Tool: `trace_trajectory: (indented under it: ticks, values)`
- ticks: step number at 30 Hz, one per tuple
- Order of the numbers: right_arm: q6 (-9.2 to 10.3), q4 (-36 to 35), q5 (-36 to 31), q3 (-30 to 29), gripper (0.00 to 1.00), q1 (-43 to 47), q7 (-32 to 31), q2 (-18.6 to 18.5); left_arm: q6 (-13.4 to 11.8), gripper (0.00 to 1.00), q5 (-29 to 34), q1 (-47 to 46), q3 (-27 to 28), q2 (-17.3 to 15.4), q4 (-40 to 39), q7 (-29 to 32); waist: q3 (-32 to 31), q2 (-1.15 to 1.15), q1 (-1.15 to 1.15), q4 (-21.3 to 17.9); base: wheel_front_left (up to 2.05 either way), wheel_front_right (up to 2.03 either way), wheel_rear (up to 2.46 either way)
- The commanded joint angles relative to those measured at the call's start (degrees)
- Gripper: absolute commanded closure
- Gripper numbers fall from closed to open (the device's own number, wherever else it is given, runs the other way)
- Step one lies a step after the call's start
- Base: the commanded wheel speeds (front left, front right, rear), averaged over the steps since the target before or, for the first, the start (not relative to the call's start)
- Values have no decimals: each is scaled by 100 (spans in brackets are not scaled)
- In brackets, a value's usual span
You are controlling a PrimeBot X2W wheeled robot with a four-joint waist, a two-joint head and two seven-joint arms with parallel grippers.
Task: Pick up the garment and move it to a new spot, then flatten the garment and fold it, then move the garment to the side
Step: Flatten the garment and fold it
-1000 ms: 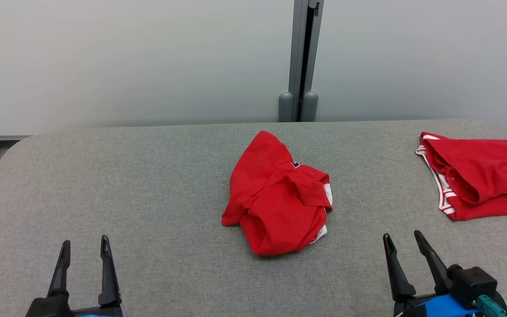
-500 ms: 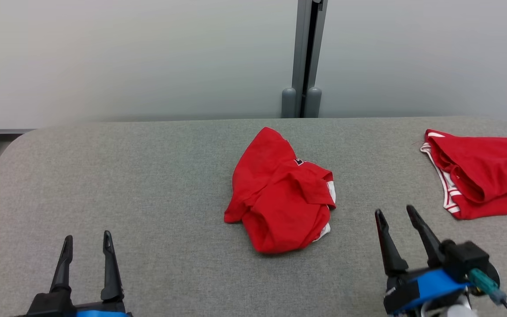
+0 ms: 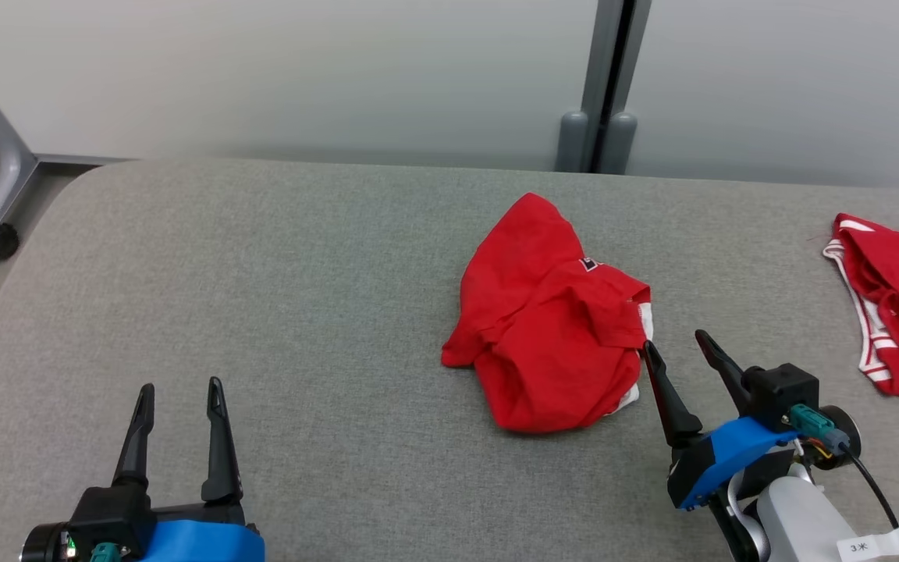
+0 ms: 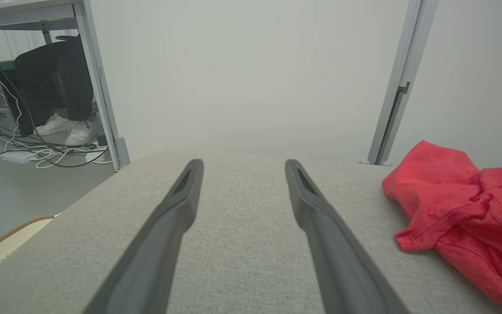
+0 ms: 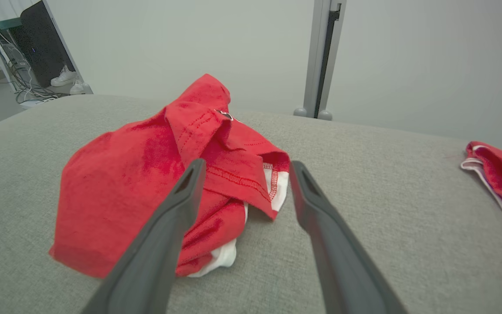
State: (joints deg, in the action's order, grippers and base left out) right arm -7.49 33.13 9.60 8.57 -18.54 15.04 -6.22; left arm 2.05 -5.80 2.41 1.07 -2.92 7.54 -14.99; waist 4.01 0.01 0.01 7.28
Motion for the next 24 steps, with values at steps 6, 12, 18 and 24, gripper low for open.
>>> trace_trajectory:
  ticks: [6,12,18,24]
  values:
    - [-1,814,45,49,0,-400,16,-73,-78,0,-78,-228,-121,4,27,-25,376,-1,-1,362,0,0,0]
    - [-1,1552,222,95,0,-646,16,-7,-142,0,-164,-338,-249,4,29,-25,539,-1,-1,533,0,0,0]
    - [-2,1999,446,213,0,-807,5,111,-159,0,-209,-435,-292,4,33,-25,648,-1,-1,596,0,0,0]
    - [-7,2462,817,633,71,-813,-23,270,-177,0,-256,-486,-388,5,77,-25,627,-1,-1,590,0,0,0]
